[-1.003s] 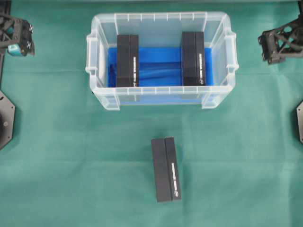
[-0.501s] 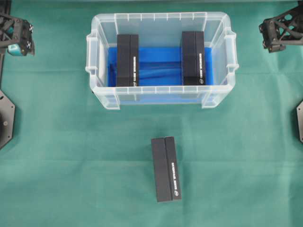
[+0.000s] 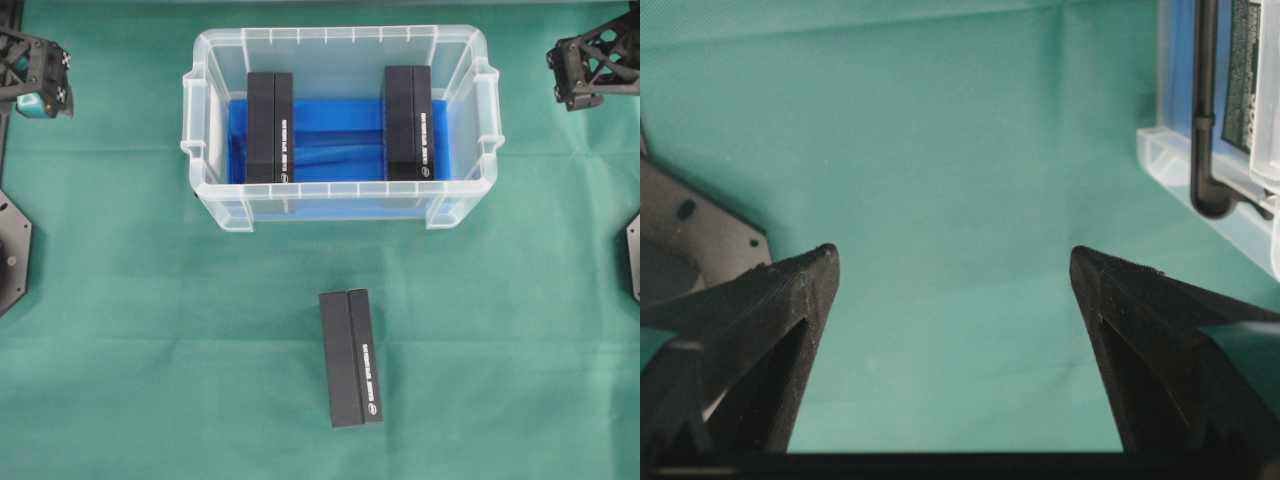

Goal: Take out the box from the case.
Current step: 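Move the open left gripper over the left black box in the bin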

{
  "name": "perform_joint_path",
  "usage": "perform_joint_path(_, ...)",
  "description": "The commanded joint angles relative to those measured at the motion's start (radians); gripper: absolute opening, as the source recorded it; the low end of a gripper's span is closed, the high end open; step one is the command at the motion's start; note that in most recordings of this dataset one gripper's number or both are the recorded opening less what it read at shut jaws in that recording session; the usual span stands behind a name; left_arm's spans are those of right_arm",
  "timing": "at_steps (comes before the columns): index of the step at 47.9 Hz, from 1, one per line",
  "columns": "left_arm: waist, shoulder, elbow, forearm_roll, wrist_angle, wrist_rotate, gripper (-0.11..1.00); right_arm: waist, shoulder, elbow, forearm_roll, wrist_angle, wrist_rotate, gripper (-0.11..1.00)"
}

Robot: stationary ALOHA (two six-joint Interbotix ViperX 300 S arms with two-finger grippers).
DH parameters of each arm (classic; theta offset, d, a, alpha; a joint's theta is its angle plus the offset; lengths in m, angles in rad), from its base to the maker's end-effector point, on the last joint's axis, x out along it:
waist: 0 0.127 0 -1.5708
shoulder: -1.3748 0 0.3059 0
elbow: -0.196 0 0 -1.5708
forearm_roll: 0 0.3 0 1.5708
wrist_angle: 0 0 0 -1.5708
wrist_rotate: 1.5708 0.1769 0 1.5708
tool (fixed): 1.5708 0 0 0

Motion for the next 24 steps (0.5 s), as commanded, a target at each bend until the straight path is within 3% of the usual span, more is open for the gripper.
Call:
perform_joint_path(1, -0.005, 0.006, -0.018, -0.009, -0.009, -0.003, 0.96, -0.003, -0.005, -0.011, 0.0, -0.008, 0.002, 0.93)
perform_joint_path(11, -0.055, 0.084, -0.069, -0.014, -0.021, -0.012, 0.96, -0.003, -0.005, -0.011, 0.0, -0.018, 0.0, 0.93)
perform_joint_path(24, -0.137, 0.242, -0.21, -0.011, -0.048, -0.115, 0.96, -0.003, -0.005, -0.002, -0.002, -0.031, -0.003, 0.93)
